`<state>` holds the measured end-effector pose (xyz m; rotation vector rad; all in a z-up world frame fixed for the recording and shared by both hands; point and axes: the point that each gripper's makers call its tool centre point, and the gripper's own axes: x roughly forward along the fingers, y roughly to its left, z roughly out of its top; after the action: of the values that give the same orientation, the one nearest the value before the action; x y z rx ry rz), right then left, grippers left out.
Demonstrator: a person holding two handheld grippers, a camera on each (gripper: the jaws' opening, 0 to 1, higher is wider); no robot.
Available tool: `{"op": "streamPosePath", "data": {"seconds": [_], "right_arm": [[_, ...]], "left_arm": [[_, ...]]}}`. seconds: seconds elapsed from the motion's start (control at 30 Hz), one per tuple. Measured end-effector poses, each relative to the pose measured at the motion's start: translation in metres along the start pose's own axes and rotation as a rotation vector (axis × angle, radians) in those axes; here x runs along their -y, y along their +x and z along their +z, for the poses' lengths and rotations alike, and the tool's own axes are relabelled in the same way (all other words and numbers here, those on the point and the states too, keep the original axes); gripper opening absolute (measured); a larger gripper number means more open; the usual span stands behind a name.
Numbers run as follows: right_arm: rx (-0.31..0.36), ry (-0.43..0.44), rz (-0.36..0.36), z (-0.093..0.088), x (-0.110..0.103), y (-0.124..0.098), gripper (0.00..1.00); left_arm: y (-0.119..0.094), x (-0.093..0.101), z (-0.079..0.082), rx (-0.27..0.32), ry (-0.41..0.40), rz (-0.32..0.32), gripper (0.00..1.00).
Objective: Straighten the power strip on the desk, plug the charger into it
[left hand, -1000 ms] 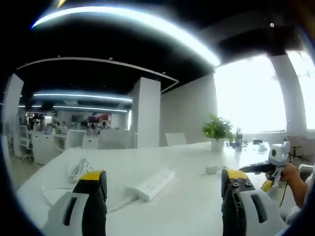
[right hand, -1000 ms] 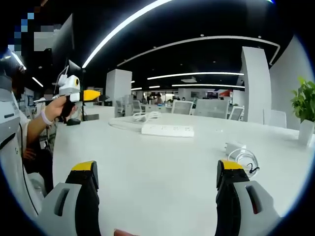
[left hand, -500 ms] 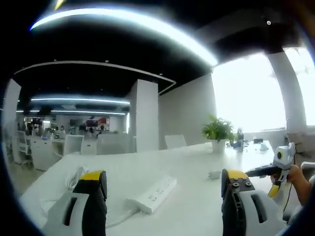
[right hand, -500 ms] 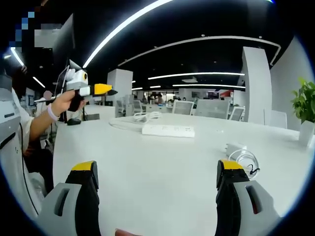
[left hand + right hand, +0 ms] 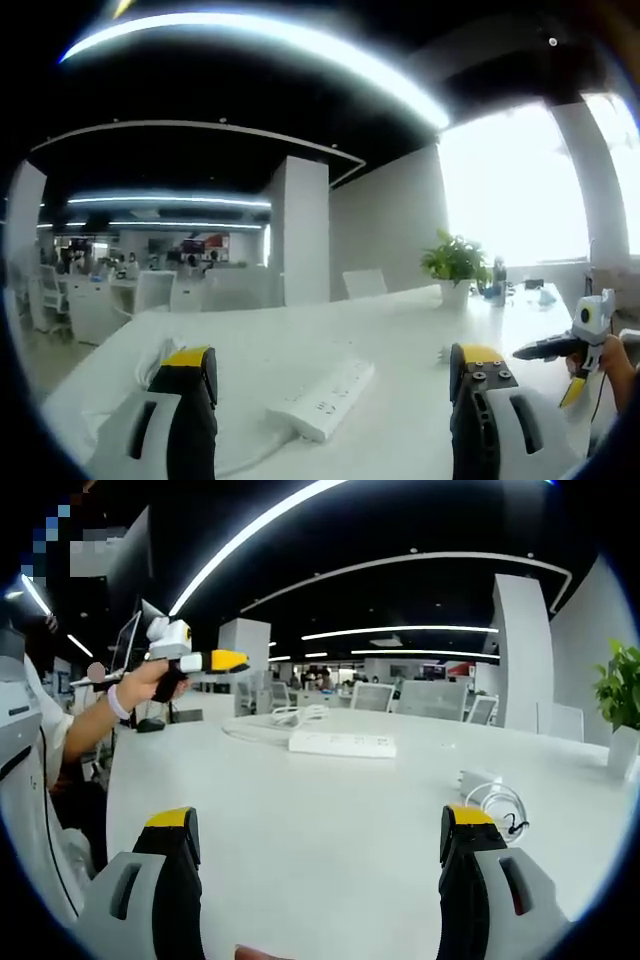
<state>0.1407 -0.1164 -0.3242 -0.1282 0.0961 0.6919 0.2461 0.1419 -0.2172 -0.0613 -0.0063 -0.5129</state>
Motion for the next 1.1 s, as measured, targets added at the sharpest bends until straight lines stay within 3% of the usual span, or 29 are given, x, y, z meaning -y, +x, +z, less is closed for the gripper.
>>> {"op": "streamPosePath", "data": {"seconds": [0.37,0.6,1.1], "right_arm": [[-0.017,-0.004,0.01,-0.005,-0.003,0.001,1.0],[-0.019,-0.005,0.007,-0.005,-0.002,0.001,1.0],[-0.029,-0.003,0.001,-0.009,0.0,0.002,1.0]], "left_arm": [[0.018,-0.009,-0.005,-0.042,0.028,0.004,1.0],[0.028,-0.02,-0.016,-0.083,0.038,0.016,1.0],[0.049,-0.03,-0.026,-0.117,0.098,0.019,1.0]]}}
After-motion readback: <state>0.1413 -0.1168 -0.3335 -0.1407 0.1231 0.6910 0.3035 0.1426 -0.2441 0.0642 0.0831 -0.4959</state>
